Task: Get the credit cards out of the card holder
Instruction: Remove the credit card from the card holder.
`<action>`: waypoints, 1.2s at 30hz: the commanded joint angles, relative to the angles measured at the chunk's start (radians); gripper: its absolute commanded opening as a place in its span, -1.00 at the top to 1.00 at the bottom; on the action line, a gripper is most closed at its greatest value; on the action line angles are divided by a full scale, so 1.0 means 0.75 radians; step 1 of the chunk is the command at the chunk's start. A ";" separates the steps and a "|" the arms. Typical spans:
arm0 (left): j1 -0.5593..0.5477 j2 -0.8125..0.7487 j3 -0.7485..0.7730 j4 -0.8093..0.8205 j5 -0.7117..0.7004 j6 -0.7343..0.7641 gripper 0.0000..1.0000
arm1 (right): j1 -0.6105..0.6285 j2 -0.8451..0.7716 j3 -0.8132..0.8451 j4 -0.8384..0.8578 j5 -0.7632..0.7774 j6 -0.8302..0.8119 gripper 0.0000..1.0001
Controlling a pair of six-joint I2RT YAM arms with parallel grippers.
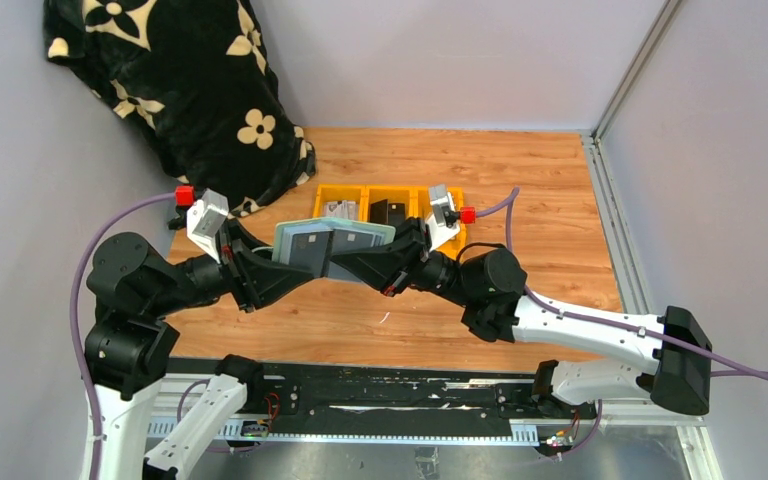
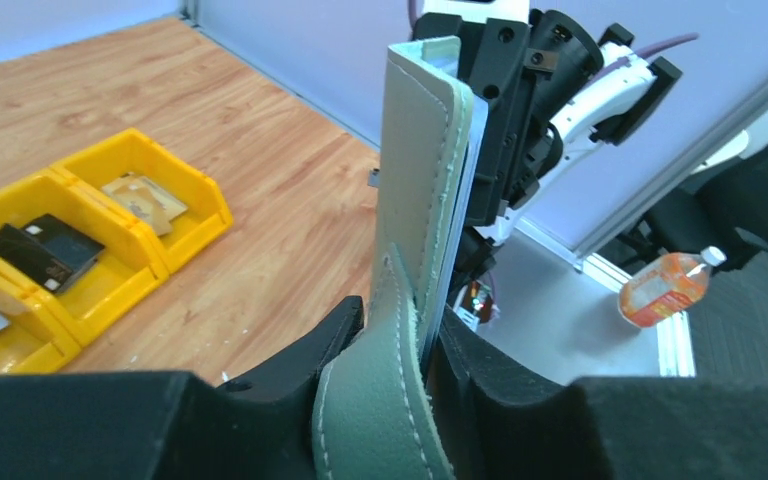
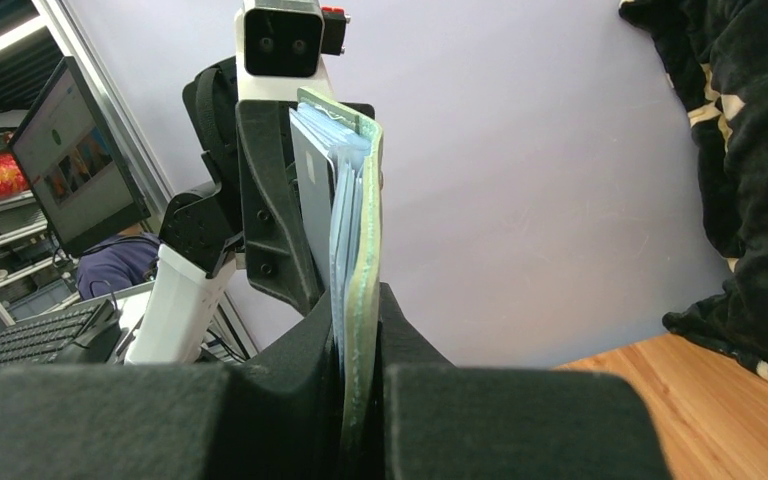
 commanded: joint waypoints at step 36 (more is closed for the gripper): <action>-0.001 0.056 0.042 -0.228 -0.509 0.262 1.00 | -0.145 -0.214 0.135 -0.673 -0.007 -0.004 -0.09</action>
